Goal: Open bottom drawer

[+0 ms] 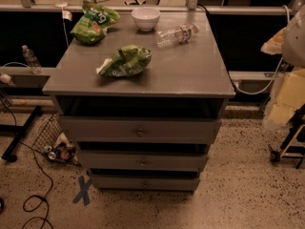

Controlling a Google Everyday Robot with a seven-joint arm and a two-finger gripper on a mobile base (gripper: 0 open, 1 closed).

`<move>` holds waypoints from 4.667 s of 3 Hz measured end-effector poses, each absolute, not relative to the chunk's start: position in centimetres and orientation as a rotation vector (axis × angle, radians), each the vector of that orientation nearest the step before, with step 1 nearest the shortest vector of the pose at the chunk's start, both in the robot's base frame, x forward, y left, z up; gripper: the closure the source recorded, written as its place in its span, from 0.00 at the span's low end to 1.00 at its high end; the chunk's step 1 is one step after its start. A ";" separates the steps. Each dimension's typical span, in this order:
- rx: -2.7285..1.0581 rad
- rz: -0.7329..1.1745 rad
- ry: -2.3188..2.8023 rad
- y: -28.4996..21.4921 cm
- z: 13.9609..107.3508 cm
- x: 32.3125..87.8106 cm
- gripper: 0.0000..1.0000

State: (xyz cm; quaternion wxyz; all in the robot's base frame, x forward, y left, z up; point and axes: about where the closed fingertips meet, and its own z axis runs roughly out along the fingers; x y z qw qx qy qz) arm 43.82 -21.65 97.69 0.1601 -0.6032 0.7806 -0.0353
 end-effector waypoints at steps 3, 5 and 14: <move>-1.768 -0.050 2.222 -20.5 89.4 43.7 0.00; -1.771 0.055 2.205 -19.2 82.6 43.3 0.00; -1.677 0.249 2.140 -15.7 56.8 47.5 0.00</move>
Offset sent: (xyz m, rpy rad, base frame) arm 0.0006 0.0103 -0.0935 -0.0348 0.0358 0.0258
